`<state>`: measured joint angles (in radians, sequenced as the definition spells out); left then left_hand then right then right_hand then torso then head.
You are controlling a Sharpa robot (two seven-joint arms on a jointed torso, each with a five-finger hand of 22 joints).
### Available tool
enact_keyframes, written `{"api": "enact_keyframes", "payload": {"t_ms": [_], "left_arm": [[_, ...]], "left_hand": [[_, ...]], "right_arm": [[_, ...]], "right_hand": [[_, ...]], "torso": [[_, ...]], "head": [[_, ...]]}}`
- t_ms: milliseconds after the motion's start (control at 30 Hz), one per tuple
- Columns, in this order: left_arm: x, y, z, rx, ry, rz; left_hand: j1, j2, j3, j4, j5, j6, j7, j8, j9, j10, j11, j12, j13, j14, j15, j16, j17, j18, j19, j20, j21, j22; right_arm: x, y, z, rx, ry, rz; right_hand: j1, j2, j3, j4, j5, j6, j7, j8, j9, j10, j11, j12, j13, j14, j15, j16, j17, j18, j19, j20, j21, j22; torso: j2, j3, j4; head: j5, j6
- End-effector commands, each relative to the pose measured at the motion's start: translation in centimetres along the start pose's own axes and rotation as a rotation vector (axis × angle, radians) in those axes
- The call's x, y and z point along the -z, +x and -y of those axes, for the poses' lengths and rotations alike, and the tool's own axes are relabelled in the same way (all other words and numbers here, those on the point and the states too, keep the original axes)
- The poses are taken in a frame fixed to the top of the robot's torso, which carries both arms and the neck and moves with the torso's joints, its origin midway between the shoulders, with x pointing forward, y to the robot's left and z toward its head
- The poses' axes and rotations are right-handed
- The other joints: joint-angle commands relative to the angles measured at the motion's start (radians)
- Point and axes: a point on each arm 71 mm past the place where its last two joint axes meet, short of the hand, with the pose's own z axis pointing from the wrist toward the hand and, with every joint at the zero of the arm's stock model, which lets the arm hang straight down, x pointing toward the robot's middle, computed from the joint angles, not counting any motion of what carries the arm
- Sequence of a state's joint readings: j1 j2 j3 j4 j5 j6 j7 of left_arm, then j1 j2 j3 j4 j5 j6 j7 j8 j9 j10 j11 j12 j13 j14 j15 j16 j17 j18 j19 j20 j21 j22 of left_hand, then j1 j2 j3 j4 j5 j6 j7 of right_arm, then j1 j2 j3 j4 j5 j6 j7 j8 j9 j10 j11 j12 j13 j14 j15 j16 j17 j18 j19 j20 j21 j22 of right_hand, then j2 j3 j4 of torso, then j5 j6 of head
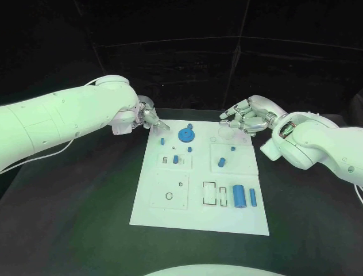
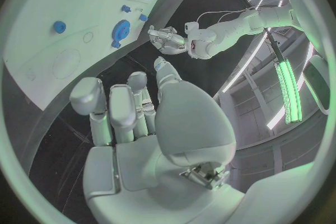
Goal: Assemble the parts on the task board
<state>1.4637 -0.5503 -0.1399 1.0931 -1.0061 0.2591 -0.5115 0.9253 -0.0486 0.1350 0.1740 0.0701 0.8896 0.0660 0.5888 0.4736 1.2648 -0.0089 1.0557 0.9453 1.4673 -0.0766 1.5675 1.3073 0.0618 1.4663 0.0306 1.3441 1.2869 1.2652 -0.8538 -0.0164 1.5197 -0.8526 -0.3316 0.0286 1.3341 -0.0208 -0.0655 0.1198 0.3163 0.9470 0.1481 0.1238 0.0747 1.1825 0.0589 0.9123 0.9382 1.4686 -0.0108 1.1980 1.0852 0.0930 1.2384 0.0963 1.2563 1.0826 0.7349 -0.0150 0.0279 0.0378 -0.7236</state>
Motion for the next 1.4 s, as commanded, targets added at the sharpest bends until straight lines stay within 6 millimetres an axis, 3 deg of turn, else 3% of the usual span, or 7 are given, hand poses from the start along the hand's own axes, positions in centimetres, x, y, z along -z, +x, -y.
{"api": "enact_keyframes", "payload": {"t_ms": [33, 467, 1400], "left_arm": [[-0.6, 0.3, -0.3, -0.062, -0.028, -0.021], [-1.9, 1.5, -0.1, -0.086, -0.049, -0.044], [-1.8, 2.4, 1.1, -0.103, -0.01, -0.063]], "left_hand": [[0.01, 0.0, -0.009, 0.002, -0.003, 0.011, -0.001, -0.007, -0.002, 0.0, 0.001, -0.001, 0.001, 0.104, 0.005, 0.003, 0.263, 0.002, 0.003, 0.005, -0.004, 0.002], [0.025, 0.009, -0.037, 0.009, -0.002, 0.029, -0.005, -0.002, -0.006, 0.002, -0.003, 0.003, 0.002, 0.104, 0.002, 0.003, 0.263, 0.002, 0.004, 0.004, -0.003, 0.005], [0.082, 0.031, -0.065, -0.006, 0.0, 0.038, -0.008, 0.0, -0.013, 0.002, -0.005, 0.004, -0.002, 0.104, 0.0, 0.003, 0.263, 0.001, 0.005, 0.002, -0.002, 0.009]], "right_arm": [[-0.1, 0.0, -0.2, 0.001, -0.01, -0.006], [-0.2, 0.3, -0.4, 0.0, -0.014, -0.014], [-0.4, 0.4, -0.4, -0.001, -0.013, -0.02]], "right_hand": [[-0.01, 0.003, -0.004, 0.001, 0.003, -0.005, 0.0, 0.003, -0.002, -0.009, 0.001, -0.004, -0.002, -0.001, -0.004, -0.004, -0.001, 0.018, -0.008, 0.0, -0.007, -0.001], [-0.001, 0.006, -0.003, -0.002, 0.006, -0.007, 0.0, 0.004, -0.002, -0.011, 0.001, -0.003, -0.003, -0.001, -0.004, -0.007, -0.002, 0.019, -0.008, 0.0, -0.01, -0.003], [0.006, 0.008, -0.002, -0.006, 0.005, -0.007, 0.0, 0.004, -0.002, -0.011, 0.001, -0.002, -0.003, 0.0, -0.005, -0.009, -0.002, 0.019, -0.008, 0.0, -0.012, -0.004]], "torso": [[-0.002, 0.0006, 0.0001], [-0.002, 0.0009, 0.001], [-0.002, 0.001, 0.001]], "head": [[-0.001, 0.003], [-0.001, -0.001], [0.0, -0.007]]}}
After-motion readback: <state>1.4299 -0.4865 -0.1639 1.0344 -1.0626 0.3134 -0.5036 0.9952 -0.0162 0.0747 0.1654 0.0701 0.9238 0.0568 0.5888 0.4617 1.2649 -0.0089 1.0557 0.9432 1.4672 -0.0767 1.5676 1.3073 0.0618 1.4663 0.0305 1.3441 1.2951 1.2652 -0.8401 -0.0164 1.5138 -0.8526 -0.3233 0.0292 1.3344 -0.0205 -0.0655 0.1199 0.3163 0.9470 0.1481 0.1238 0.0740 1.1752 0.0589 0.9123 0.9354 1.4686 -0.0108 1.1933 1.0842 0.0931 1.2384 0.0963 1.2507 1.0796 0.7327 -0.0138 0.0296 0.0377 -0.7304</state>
